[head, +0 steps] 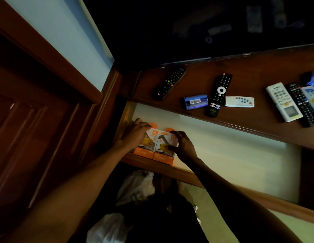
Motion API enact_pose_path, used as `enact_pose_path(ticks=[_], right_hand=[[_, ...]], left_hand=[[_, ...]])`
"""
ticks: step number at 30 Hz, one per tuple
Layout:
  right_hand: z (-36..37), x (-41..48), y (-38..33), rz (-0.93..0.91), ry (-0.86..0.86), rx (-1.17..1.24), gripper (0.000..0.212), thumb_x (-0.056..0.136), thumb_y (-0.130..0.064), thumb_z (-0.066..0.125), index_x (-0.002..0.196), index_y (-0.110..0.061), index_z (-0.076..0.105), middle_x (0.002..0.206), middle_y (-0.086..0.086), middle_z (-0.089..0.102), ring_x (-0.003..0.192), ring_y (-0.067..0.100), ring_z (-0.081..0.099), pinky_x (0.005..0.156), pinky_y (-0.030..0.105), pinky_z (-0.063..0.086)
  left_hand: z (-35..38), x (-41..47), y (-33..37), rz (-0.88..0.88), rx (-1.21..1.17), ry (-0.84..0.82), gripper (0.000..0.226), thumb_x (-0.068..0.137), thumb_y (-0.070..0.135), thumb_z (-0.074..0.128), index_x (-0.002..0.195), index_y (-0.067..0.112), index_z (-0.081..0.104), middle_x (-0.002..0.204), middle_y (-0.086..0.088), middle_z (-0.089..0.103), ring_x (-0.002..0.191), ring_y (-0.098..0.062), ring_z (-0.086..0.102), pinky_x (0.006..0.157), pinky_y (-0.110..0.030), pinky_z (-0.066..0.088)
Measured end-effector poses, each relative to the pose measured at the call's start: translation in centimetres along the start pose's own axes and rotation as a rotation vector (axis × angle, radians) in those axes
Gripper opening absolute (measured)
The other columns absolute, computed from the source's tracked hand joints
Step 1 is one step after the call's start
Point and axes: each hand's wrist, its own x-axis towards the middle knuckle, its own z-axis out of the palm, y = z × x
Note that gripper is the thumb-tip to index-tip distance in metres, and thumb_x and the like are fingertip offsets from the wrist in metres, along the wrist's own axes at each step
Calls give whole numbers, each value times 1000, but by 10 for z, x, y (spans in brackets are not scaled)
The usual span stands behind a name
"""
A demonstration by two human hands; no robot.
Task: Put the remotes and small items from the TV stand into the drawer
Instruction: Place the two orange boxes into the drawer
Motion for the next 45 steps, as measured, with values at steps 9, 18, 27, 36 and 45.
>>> enact_pose_path(ticks=[9,18,27,36,45], right_hand=[[29,15,-37,-11,12,49,68,81,-25,75,142,-19,44,141,11,44,123,33,52,95,46,54],[44,23,-55,11,22,94,66,81,-24,74,141,-20,46,139,11,47,123,33,51,98,45,53],[23,23,-70,16,-95,-187,81,82,-42,72,148,-20,32,154,16,25,123,42,51,94,49,50],[-93,-8,-77,-36,150,-180,42,83,-47,69,114,-20,64,112,3,70,104,25,66,82,37,53],[-197,9,-45,93,392,-42,26,87,-30,64,108,-16,62,100,16,72,91,39,66,67,35,48]], left_hand=[[-21,-13,-21,14,324,-28,45,87,22,60,131,18,58,136,3,57,120,-26,40,96,-40,31],[-28,-18,-28,-5,395,-24,40,86,12,54,126,11,60,134,-3,58,131,-28,35,103,-45,29],[-54,-15,-16,52,166,40,40,90,19,56,131,18,59,130,-2,62,125,-24,47,100,-40,36],[-118,32,43,-17,-251,484,40,94,33,57,132,21,55,121,-2,64,113,-23,57,89,-40,51],[-106,98,84,-194,-135,230,79,87,44,66,151,16,29,151,-15,38,139,-38,32,111,-51,30]])
